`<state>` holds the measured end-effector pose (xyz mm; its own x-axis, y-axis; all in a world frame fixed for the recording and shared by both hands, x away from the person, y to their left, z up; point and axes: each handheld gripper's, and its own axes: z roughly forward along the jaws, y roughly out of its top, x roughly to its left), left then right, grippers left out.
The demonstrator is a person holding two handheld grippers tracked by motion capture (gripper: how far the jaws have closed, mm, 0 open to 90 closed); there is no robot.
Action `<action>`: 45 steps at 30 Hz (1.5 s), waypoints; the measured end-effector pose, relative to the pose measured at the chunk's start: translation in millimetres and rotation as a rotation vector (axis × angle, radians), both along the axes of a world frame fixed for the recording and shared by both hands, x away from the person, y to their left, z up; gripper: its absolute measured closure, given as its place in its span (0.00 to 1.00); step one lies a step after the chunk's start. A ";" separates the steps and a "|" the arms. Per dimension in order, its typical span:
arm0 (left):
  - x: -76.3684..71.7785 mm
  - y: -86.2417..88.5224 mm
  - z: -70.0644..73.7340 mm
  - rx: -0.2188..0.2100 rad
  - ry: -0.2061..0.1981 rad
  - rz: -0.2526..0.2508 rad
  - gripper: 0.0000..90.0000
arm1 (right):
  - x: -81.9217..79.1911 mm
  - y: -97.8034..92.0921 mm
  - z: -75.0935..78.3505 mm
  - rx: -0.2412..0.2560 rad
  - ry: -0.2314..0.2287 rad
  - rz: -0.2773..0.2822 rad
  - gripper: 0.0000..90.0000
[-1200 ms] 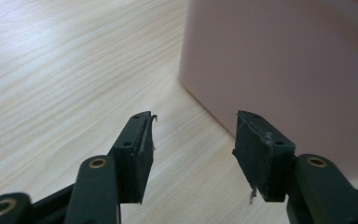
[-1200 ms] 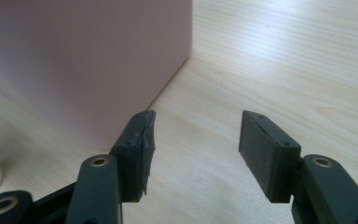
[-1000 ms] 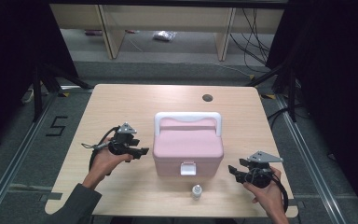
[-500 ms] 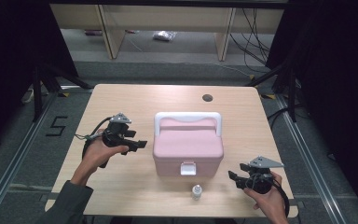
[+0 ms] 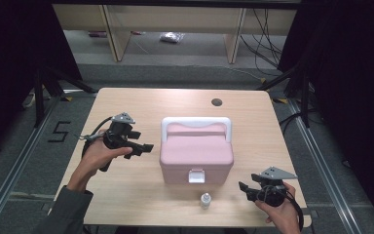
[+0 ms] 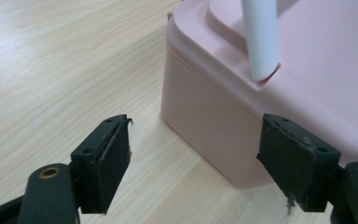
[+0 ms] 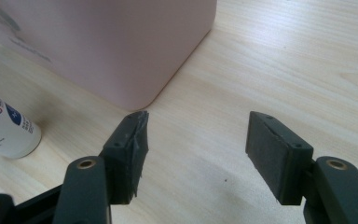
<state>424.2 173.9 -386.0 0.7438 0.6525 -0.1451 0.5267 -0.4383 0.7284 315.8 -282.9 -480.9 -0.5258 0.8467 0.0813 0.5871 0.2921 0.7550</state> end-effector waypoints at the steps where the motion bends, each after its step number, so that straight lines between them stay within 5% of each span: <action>1: -0.4 -0.3 2.2 0.002 -0.003 -0.002 0.27 | -2.3 1.2 0.4 0.007 0.016 -0.019 0.44; 14: 1.9 -8.9 19.5 0.039 -0.012 -0.038 0.27 | -2.7 0.8 -1.0 -0.018 0.001 0.010 0.43; 25: 6.7 -17.6 30.7 0.051 -0.014 -0.065 0.25 | -3.4 2.6 -2.2 0.004 0.035 0.000 0.43; 26: 7.4 -17.6 32.9 0.053 -0.014 -0.067 0.25 | -2.3 0.6 -2.1 -0.018 0.011 0.008 0.43; 45: 17.1 -39.1 57.3 0.145 -0.032 -0.119 0.25 | -1.6 2.4 -4.4 -0.017 0.019 0.019 0.43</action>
